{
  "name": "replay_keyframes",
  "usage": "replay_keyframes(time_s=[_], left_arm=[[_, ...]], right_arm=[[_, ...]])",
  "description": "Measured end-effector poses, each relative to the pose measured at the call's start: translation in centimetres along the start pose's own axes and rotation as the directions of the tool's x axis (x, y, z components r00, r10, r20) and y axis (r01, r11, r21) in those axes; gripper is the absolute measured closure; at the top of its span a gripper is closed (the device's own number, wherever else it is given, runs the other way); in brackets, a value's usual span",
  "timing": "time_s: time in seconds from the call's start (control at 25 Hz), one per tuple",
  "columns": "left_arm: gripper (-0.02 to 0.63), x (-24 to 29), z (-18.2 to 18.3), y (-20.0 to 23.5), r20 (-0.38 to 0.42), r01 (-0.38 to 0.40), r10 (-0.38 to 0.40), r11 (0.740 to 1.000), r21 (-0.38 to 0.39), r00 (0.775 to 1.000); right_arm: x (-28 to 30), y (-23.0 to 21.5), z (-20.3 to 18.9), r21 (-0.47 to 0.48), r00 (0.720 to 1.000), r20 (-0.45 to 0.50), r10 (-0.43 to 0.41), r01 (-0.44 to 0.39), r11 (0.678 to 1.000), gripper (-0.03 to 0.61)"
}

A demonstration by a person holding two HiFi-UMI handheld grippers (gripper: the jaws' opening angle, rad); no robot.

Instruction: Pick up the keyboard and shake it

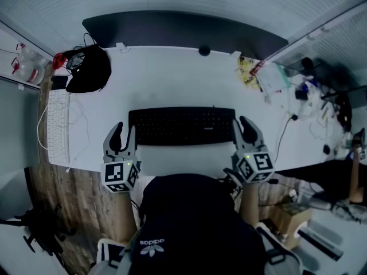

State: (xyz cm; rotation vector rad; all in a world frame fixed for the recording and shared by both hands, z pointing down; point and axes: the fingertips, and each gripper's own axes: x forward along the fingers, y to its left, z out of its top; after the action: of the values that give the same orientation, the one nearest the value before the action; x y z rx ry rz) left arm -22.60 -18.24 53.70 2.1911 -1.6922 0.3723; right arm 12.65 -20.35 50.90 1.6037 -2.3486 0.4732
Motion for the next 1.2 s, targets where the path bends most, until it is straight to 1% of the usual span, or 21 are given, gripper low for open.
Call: replay_keyframes(time_s=[0.12,0.28,0.6,0.8,1.0,1.12,1.2], left_arm=[[0.462,1.1,-2.3,0.4,-0.067,0.011,-0.013,1.0,-0.027,0.998],[0.442,2.4,-4.9,0.9,-0.136,0.021,-0.032,0.996,-0.085,0.99],[0.41,4.2,-9.5,2.2,-0.265,-0.018,-0.025,0.987,-0.157,0.964],[0.403,4.7,-12.0,2.8,-0.323,-0.047,-0.028,0.974,-0.222,0.946],[0.4,5.1,-13.9,3.2,-0.375,-0.068,-0.032,0.966,-0.249,0.927],[0.399,5.2,-14.7,3.0,-0.393,-0.07,-0.046,0.959,-0.275,0.918],[0.399,5.1,-15.0,3.0,-0.395,-0.076,-0.047,0.954,-0.289,0.917]], right_arm=[[1.0,-1.3,-1.4,0.011,0.999,-0.047,-0.012,0.012,1.0,0.482],[2.3,-2.6,-2.9,0.007,0.995,-0.099,-0.012,0.013,1.0,0.462],[5.0,-4.3,-5.9,0.038,0.978,-0.21,-0.002,0.01,0.999,0.44],[6.2,-4.8,-7.3,0.04,0.965,-0.264,0.004,0.007,0.999,0.424],[7.0,-5.4,-8.7,0.055,0.952,-0.307,-0.002,0.02,0.998,0.416],[7.2,-5.8,-9.7,0.063,0.942,-0.336,-0.004,0.026,0.998,0.411],[7.2,-6.1,-10.4,0.071,0.935,-0.355,-0.005,0.032,0.997,0.41]])
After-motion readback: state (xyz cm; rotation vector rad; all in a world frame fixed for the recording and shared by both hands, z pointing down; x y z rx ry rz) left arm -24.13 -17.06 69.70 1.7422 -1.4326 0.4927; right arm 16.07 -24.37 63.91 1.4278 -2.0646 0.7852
